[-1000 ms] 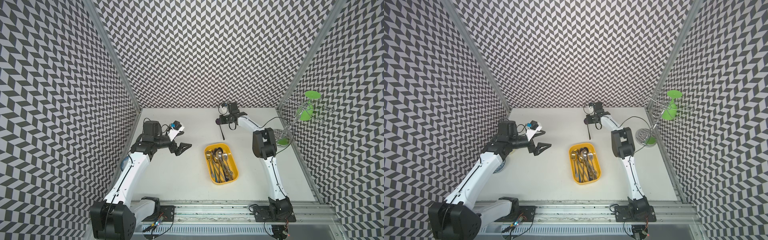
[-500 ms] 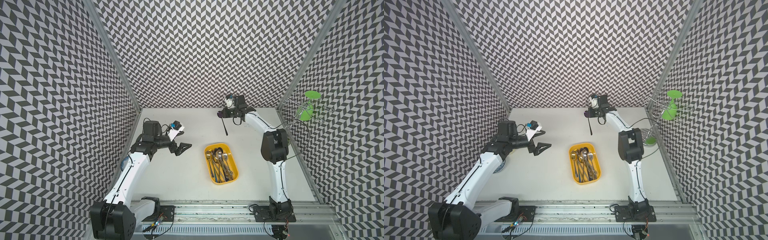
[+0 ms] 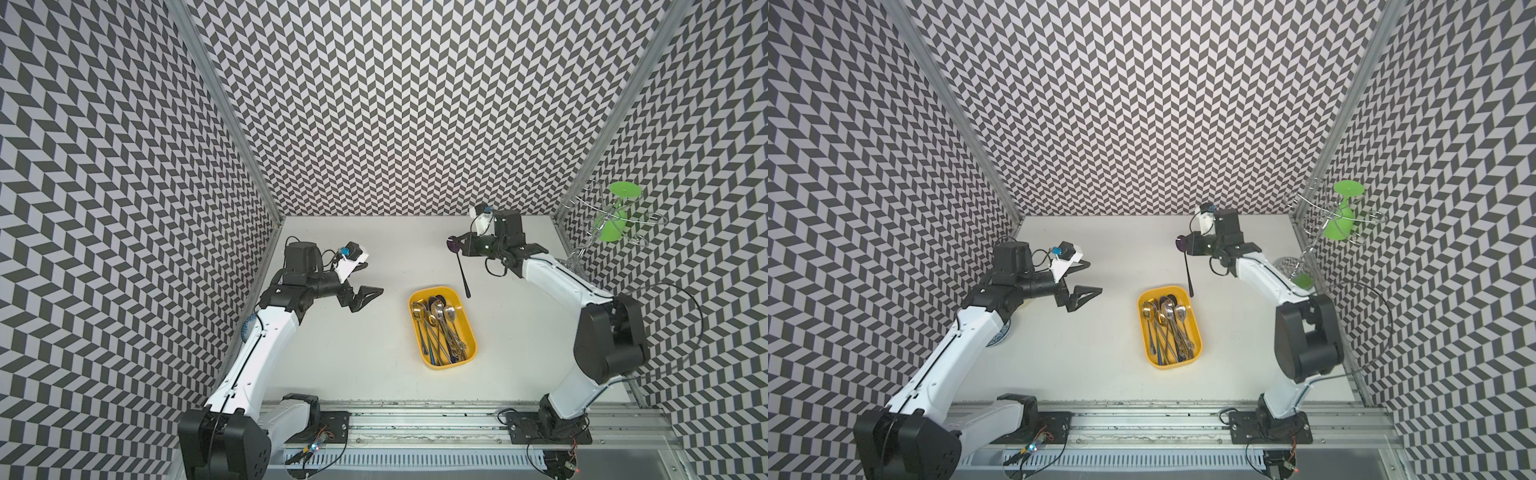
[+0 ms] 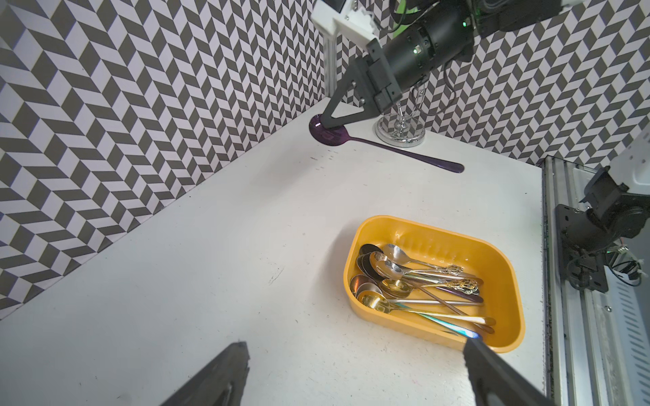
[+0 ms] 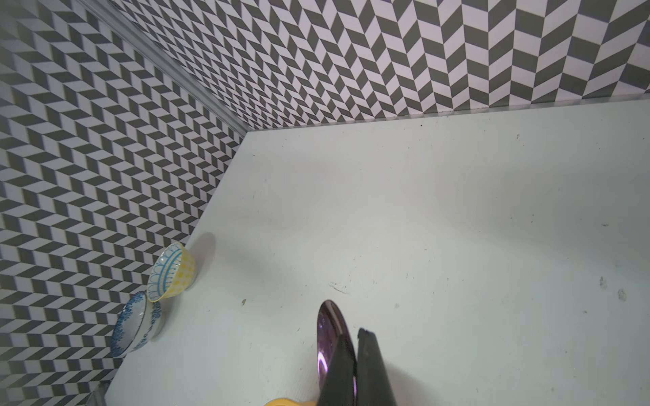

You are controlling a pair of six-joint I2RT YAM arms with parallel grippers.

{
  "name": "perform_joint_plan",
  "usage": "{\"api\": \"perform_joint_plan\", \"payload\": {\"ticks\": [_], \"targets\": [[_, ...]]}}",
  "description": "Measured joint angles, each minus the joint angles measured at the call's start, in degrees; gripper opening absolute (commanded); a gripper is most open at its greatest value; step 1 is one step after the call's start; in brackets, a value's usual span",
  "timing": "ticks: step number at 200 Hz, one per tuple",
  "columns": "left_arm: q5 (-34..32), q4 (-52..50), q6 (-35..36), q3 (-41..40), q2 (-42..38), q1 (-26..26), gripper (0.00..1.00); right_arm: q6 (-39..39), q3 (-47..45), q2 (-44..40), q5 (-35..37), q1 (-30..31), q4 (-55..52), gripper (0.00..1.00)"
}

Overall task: Put the spoon into the storage box
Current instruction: Place the spoon in the storage box.

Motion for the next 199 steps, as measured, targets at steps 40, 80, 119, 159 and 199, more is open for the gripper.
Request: {"api": "perform_joint_plan", "payload": {"ticks": [40, 80, 119, 159, 199], "targets": [[0.02, 0.0, -0.02, 0.0, -0.17, -0.11, 0.99, 2.93, -13.84, -9.22, -0.74, 1.6, 7.65, 0.0], [0.04, 0.0, 0.0, 0.0, 0.04, -0.52, 0.99, 3.91, -24.2, -13.79, -2.14, 2.23, 12.72, 0.0], [0.2, -0.02, -0.02, 0.0, 1.16, -0.52, 0.99, 5.09, -34.1, -17.73, -2.49, 2.67, 19.93, 0.0], [0.2, 0.11, -0.02, -0.04, 1.46, -0.37, 0.99, 6.95, -40.04, -17.05, -3.1, 4.52, 26.43, 0.0], [0.2, 0.61, -0.13, -0.26, 1.46, -0.24, 0.99, 8.04, -41.86, -14.88, -3.06, 6.62, 31.17, 0.01]]}}
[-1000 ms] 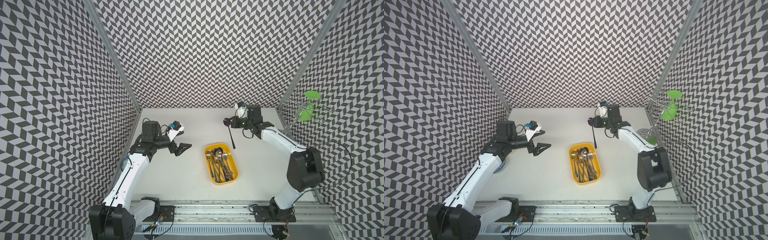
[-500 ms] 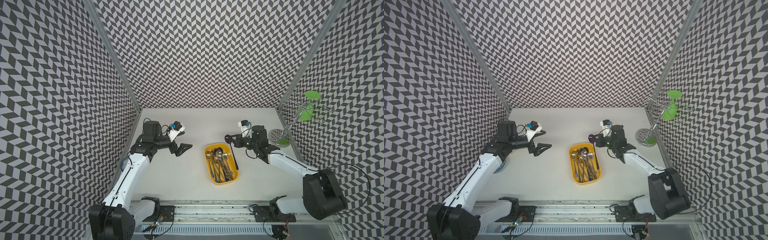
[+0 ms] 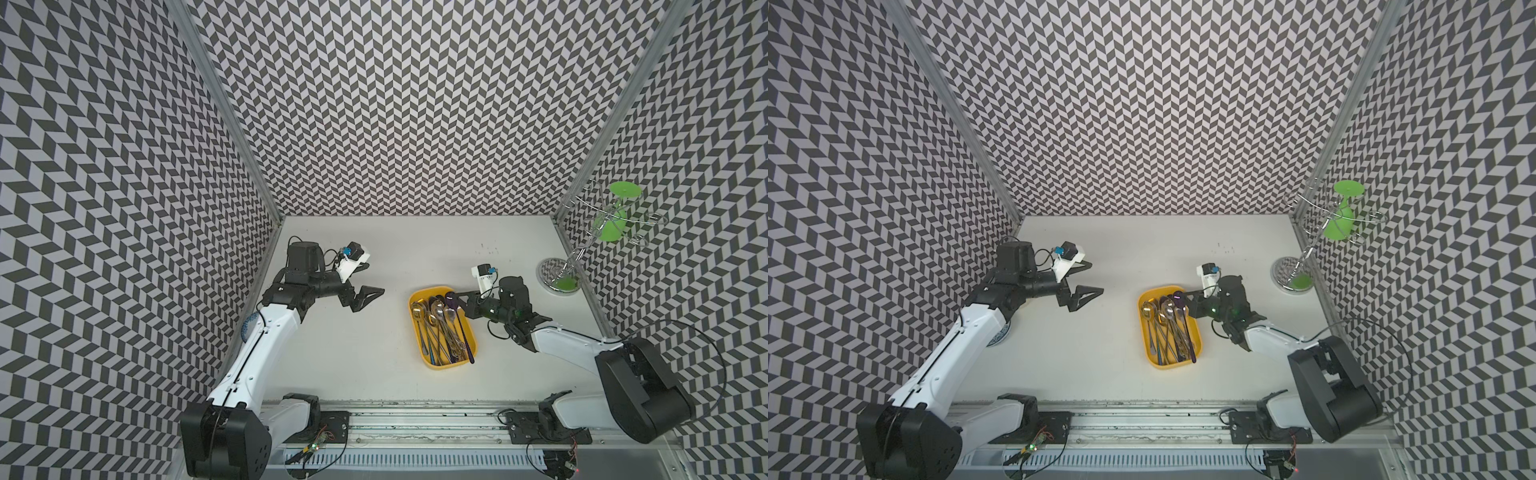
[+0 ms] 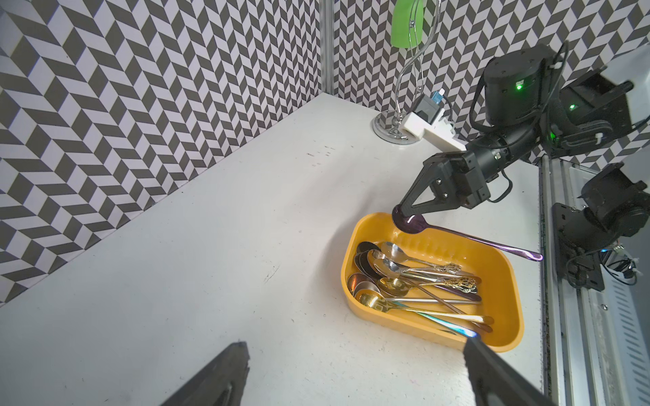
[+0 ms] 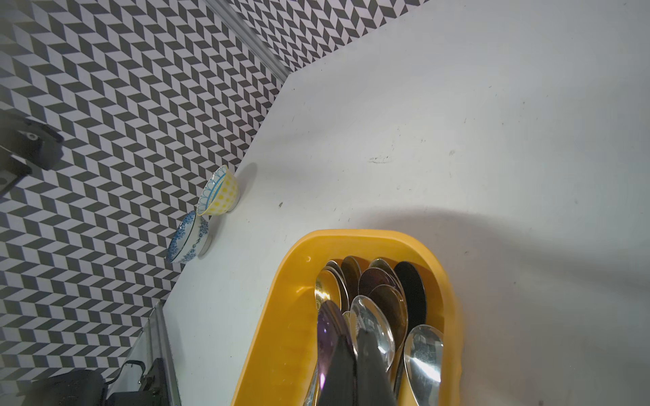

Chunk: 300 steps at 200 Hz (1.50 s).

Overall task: Put the spoon into the storage box
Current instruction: Place the spoon in the storage box.

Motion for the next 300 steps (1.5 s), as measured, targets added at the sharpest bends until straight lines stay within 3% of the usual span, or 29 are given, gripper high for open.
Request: {"api": "perform_joint_plan", "payload": {"ticks": [117, 164, 227, 300], "targets": [[-0.04, 1.05, -0.11, -0.59, -0.09, 0.85, 0.99, -3.41, 4.39, 4.87, 3.54, 0.68, 2.97, 0.09], [-0.07, 1.29, -0.11, -1.14, -0.59, 1.2, 0.99, -5.09, 7.48, 7.63, 3.91, 0.68, 2.78, 0.35], [-1.53, 3.37, -0.59, -2.47, -1.84, 1.77, 0.99, -8.48, 9.09, -0.46, 5.86, -0.04, -1.99, 0.44], [-16.63, 20.06, -10.4, -13.18, -1.95, 1.75, 0.99, -14.75, 7.58, -13.99, 17.25, -2.12, -8.46, 0.68]]}}
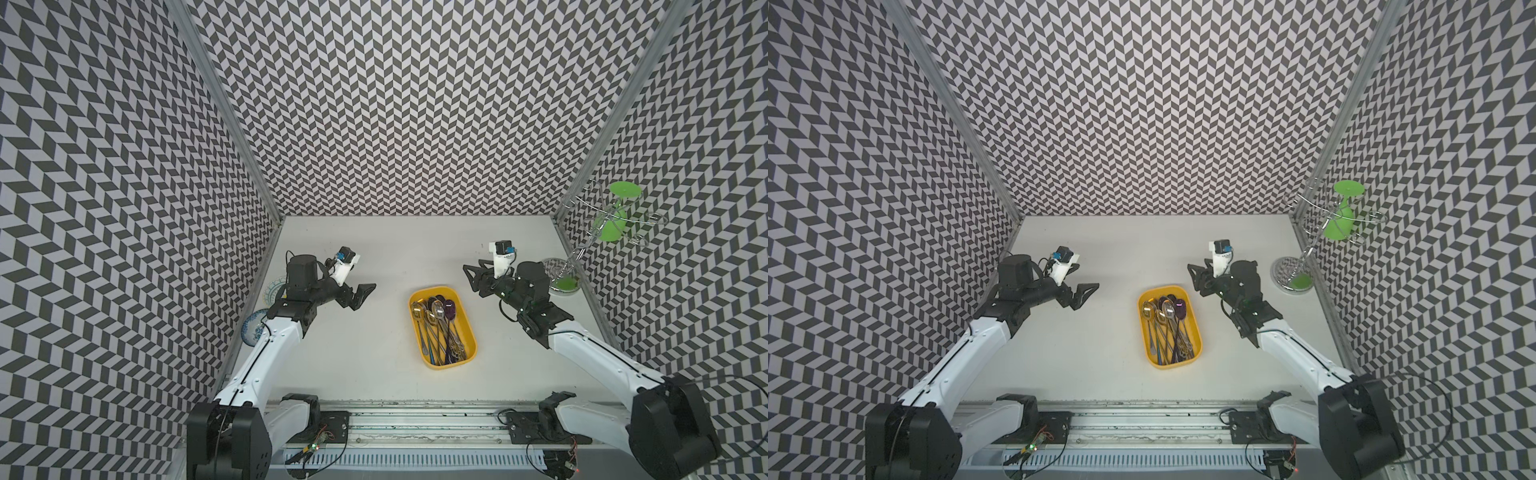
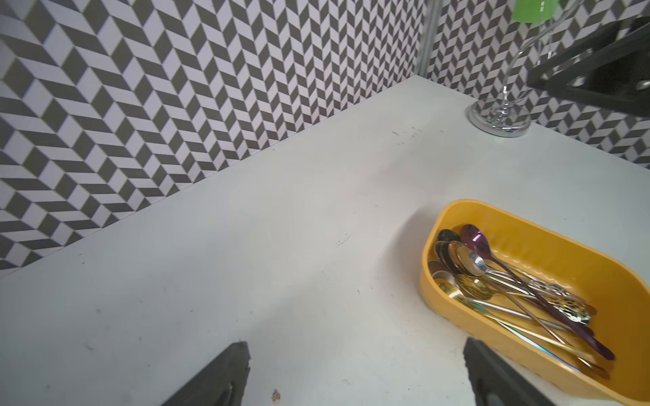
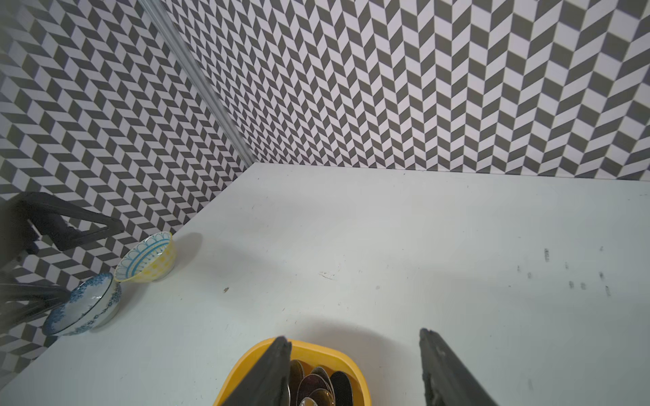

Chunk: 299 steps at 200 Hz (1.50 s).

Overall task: Put the spoon into the storage box
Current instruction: Place the spoon in the storage box, then reset both arms

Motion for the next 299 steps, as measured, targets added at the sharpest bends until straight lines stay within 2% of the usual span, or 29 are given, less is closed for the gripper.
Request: {"api": "perform_joint_plan", "payload": {"ticks": [11, 15, 19, 24, 28, 56, 89, 119, 148, 205, 261, 299], "targets": [[-2.75, 2.91, -1.22, -0.72, 0.59, 0.0, 0.99, -1.11, -1.33, -2.75, 2.38, -0.07, 0.04, 0.73], [-3.63, 4.07, -1.55, -1.03, 0.76, 0.0, 0.99, -1.57, -1.92, -3.58, 2.97, -0.07, 0.22, 0.82], [-4.68, 5.57, -2.14, -1.49, 1.05, 0.02, 0.99, -1.75, -2.73, -4.79, 3.93, -0.07, 0.35, 0.84], [-5.62, 7.13, -2.75, -2.03, 1.29, 0.07, 0.99, -2.29, -3.67, -6.1, 5.27, -0.07, 0.5, 0.97], [-6.45, 8.59, -3.23, -2.62, 1.55, 0.17, 0.99, -2.89, -4.44, -7.15, 6.12, -0.07, 0.5, 1.0], [-9.81, 16.17, -7.06, -6.1, 5.01, 1.84, 0.99, -4.33, -8.66, -13.38, 12.72, -0.07, 0.42, 1.0], [-9.97, 26.14, -10.91, -12.55, 8.63, 7.13, 0.99, -8.2, -12.44, -18.67, 18.64, -0.07, 1.18, 1.0], [-9.88, 35.47, -13.55, -17.0, 10.78, 11.52, 0.99, -13.0, -16.7, -21.57, 20.87, -0.07, 4.11, 1.0], [-11.91, 45.29, -14.6, -21.42, 10.82, 12.31, 0.99, -15.89, -20.98, -22.03, 23.52, -0.07, 6.8, 1.0], [-14.73, 60.33, -16.02, -26.71, 14.8, 12.87, 0.99, -17.86, -26.99, -18.93, 29.46, -0.57, 16.41, 1.0], [-17.53, 70.25, -19.76, -29.38, 15.61, 12.87, 0.99, -17.77, -30.34, -9.53, 28.72, -3.78, 29.68, 1.0], [-19.52, 80.65, -21.44, -34.58, 20.81, 12.35, 0.99, -16.83, -30.93, -5.62, 26.49, -6.95, 36.61, 1.0]]}}
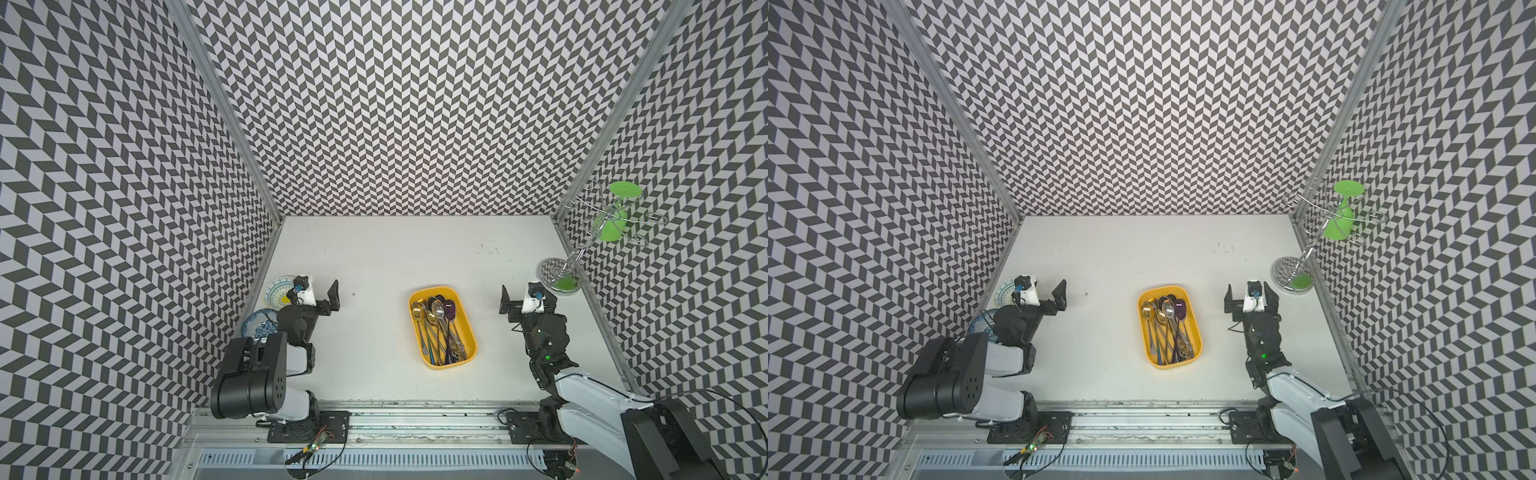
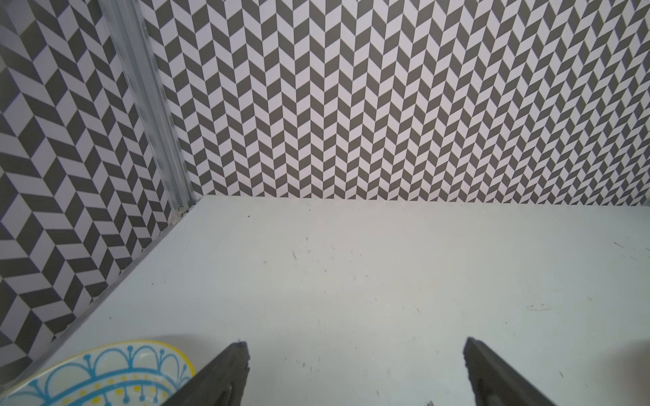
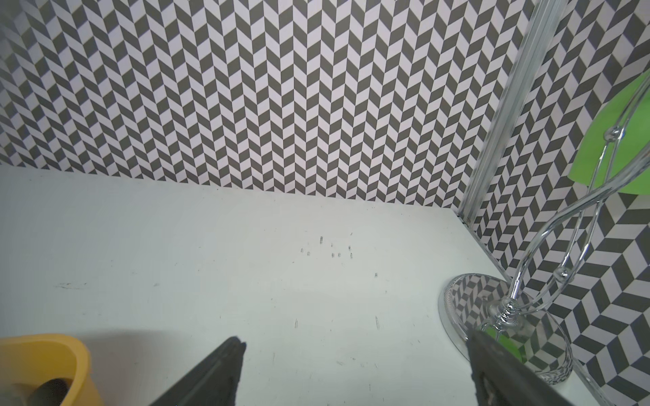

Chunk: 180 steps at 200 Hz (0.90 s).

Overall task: Put the spoon into the storage box
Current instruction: Reset both arms

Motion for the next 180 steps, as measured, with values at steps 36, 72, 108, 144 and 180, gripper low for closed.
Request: {"api": "perform_joint_plan", "payload": {"ticks": [36, 72, 108, 144, 180], "targets": [[-3.72, 2.89, 0.22, 1.29, 3.61, -2.45, 0.99, 0.94, -0.72, 2.89, -1.77, -2.23, 5.27, 1.0], [-10.71, -0.02, 1.2, 5.9, 3.76, -6.6, 0.99, 1.86, -0.83, 6.36, -3.1, -3.23, 8.68, 1.0], [-13.22, -1.44, 1.97, 6.21, 3.76, -7.1, 0.99, 2.56, -0.85, 8.98, -4.2, -3.72, 11.41, 1.0], [-14.25, -1.84, 2.1, 6.21, 3.76, -7.13, 0.99, 2.78, -0.85, 9.09, -5.03, -4.11, 12.61, 1.0], [-14.71, -2.01, 2.19, 6.21, 3.76, -7.13, 0.99, 2.97, -0.92, 8.81, -5.22, -4.24, 12.74, 1.0]]}}
